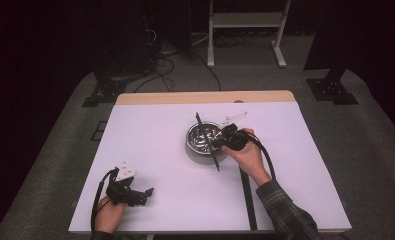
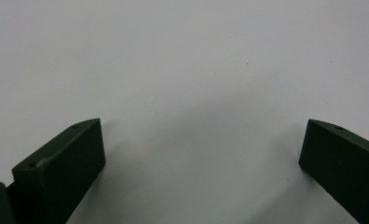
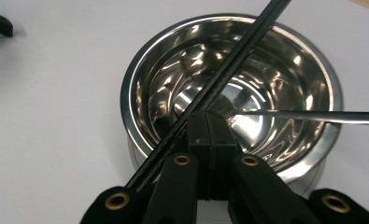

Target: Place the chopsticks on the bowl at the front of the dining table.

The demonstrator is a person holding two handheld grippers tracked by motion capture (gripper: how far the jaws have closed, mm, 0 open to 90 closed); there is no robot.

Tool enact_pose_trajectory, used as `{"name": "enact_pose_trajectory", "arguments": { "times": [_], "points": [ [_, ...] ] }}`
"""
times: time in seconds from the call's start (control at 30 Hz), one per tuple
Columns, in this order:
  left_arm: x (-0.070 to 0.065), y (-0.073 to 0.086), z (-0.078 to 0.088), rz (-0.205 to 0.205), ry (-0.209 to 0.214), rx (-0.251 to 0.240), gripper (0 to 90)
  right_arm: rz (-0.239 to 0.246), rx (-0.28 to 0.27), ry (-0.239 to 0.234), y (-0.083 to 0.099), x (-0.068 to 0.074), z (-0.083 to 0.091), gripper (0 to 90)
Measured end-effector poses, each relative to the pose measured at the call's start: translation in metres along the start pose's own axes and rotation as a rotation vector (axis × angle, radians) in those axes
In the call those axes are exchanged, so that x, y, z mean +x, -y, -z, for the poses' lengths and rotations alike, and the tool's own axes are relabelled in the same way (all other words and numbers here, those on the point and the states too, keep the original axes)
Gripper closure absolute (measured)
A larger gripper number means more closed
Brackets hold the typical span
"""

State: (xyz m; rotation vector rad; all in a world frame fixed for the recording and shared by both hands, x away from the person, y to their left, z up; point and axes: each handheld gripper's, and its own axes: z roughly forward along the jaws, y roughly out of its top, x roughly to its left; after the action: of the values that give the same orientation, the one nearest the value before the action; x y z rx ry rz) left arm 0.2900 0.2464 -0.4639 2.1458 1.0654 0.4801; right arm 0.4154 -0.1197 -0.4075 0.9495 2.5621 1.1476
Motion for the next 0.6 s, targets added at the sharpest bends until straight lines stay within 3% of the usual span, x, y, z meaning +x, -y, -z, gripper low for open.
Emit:
{"name": "enact_pose_trajectory", "arguments": {
  "times": [0.6],
  "points": [
    [0.0, 0.0, 0.0, 0.0, 0.0, 0.0, 0.0, 0.034, 0.0, -0.04, -0.003, 0.017, -0.01, 89.7]
  ]
}}
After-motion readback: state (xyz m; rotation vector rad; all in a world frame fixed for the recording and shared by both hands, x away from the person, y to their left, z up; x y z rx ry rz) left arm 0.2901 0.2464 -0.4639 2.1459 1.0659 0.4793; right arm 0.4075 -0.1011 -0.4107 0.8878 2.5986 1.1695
